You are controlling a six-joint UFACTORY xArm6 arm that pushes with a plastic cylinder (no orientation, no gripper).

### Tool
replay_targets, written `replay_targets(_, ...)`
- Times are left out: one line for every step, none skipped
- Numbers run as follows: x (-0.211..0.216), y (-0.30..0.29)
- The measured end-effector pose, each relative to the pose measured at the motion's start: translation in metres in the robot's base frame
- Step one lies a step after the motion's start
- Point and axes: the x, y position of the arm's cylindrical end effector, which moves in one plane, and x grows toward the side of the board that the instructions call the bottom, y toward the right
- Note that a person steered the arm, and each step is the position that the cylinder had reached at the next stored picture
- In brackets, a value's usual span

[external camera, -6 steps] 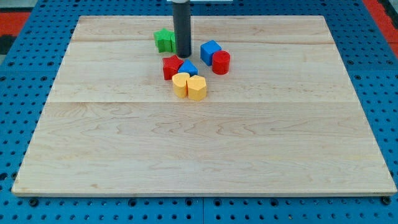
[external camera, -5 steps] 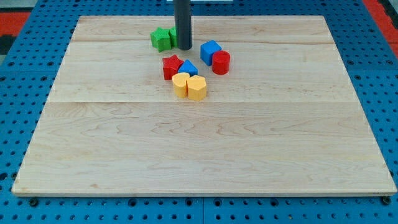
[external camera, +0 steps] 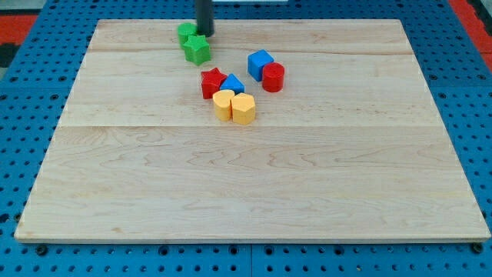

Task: Separate green circle from green star

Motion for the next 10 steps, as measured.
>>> replay_targets(0.0,-0.045)
replay_targets(0.018,-0.03)
replay_targets(0.038,-0.02)
replay_targets(0.048,-0.04)
replay_targets(0.043,-0.067)
replay_targets(0.032,-0.076)
replay_targets(0.032,-0.075)
replay_targets(0.038,-0.069)
replay_targets(0.038,-0.061)
replay_targets(0.038,-0.055)
